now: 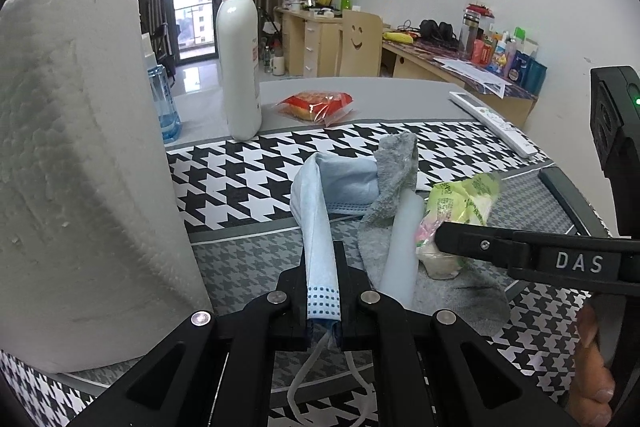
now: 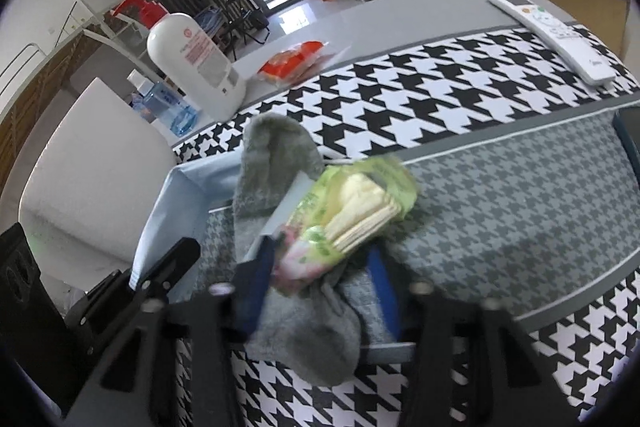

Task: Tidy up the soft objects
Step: 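Close the right gripper on the green snack bag while the left gripper holds the mask, then lift and carry the blue mask and snack bag over the white foam box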

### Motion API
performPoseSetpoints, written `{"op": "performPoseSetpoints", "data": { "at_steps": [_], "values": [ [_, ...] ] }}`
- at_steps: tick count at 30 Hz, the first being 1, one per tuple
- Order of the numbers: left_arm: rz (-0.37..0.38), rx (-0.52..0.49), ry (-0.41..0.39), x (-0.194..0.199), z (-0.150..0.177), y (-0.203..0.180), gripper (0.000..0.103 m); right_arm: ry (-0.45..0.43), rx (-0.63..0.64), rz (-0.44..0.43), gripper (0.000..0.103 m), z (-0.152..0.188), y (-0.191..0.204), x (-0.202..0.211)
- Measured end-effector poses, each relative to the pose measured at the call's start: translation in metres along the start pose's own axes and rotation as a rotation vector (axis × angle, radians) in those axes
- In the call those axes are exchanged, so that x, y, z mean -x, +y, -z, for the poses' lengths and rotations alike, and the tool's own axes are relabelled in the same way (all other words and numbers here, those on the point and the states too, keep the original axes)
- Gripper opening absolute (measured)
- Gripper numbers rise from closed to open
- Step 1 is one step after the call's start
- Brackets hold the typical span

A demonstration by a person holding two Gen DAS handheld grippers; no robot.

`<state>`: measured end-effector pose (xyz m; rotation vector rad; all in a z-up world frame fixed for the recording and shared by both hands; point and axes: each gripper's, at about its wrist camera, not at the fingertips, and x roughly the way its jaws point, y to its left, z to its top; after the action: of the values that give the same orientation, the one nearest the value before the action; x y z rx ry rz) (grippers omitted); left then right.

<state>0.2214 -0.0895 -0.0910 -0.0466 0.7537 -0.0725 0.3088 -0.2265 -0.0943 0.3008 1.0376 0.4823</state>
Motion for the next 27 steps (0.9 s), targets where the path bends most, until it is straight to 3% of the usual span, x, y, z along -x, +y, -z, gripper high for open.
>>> {"op": "performPoseSetpoints", "data": {
  "at_steps": [2, 15, 20, 27],
  "values": [
    [0.005, -0.002, -0.003, 0.001, 0.0, 0.0, 0.007, -0.016, 0.007, 0.015, 0.028, 0.001, 0.0, 0.005],
    [0.09, -0.051, -0.014, 0.018, 0.003, -0.009, 0.004, -0.102, 0.053, 0.039, 0.015, 0.014, 0.0, 0.046],
    [0.088, -0.06, -0.028, 0.027, 0.004, -0.009, 0.004, -0.086, 0.061, 0.067, 0.015, 0.019, 0.001, 0.041],
    [0.086, -0.075, -0.091, 0.048, -0.005, -0.006, 0.003, -0.156, 0.067, 0.053, 0.014, 0.021, 0.007, 0.067]
  ]
}}
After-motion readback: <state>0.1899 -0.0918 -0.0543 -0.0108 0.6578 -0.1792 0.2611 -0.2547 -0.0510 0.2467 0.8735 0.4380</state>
